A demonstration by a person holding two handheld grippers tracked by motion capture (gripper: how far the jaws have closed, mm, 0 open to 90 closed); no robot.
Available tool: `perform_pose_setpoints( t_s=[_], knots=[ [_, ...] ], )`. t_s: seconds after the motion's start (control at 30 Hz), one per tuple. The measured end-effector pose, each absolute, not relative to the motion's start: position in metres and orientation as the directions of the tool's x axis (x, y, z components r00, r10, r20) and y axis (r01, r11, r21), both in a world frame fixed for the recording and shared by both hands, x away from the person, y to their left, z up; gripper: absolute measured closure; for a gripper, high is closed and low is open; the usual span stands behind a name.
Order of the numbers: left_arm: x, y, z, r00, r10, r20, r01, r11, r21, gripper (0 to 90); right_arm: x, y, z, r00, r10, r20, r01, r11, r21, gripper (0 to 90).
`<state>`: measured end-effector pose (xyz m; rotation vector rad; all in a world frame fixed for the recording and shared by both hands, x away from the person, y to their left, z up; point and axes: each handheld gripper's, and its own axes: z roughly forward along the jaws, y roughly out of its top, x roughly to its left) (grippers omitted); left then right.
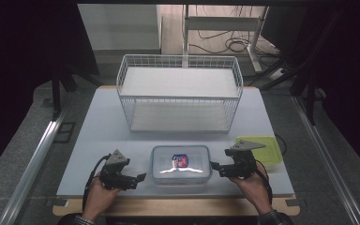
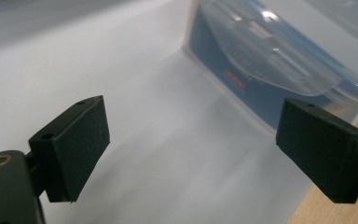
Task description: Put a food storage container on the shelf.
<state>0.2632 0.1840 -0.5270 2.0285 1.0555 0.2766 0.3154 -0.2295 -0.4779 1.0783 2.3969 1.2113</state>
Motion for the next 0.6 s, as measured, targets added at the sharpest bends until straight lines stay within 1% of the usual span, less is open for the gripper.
perform_pose_setpoints(
  t_s=[0.03, 0.1, 0.2, 0.33, 0.5, 0.53, 0.57, 0.6],
  knots=[
    [0.263, 0.182, -0.527, 0.644, 0.751, -0.147, 0.560, -0.332, 0.759, 8.1, 0.315, -0.229, -0.477, -0.702, 0.704, 0.110, 0.500, 0.376, 0.780, 14.0],
    [0.264, 0.181, -0.528, 0.652, 0.742, -0.157, 0.556, -0.327, 0.764, 6.6, 0.314, -0.228, -0.477, -0.712, 0.693, 0.113, 0.488, 0.373, 0.789, 10.2],
    [0.264, 0.180, -0.527, 0.655, 0.739, -0.159, 0.554, -0.326, 0.766, 5.9, 0.313, -0.227, -0.475, -0.723, 0.680, 0.121, 0.479, 0.367, 0.797, 9.3],
    [0.266, 0.179, -0.520, 0.651, 0.736, -0.185, 0.566, -0.309, 0.764, 6.4, 0.312, -0.223, -0.475, -0.736, 0.668, 0.112, 0.459, 0.371, 0.808, 7.2],
    [0.269, 0.175, -0.508, 0.662, 0.721, -0.207, 0.573, -0.308, 0.759, 5.3, 0.312, -0.216, -0.474, -0.742, 0.658, 0.128, 0.474, 0.381, 0.794, 7.0],
    [0.270, 0.173, -0.504, 0.667, 0.712, -0.219, 0.574, -0.304, 0.760, 4.7, 0.312, -0.214, -0.474, -0.741, 0.658, 0.133, 0.480, 0.381, 0.790, 6.1],
    [0.274, 0.169, -0.499, 0.679, 0.694, -0.239, 0.578, -0.304, 0.757, 3.7, 0.313, -0.211, -0.473, -0.745, 0.652, 0.141, 0.491, 0.393, 0.778, 2.6],
    [0.274, 0.169, -0.499, 0.679, 0.694, -0.239, 0.578, -0.304, 0.757, 3.0, 0.313, -0.209, -0.473, -0.747, 0.648, 0.148, 0.497, 0.395, 0.773, 2.0]
  ],
)
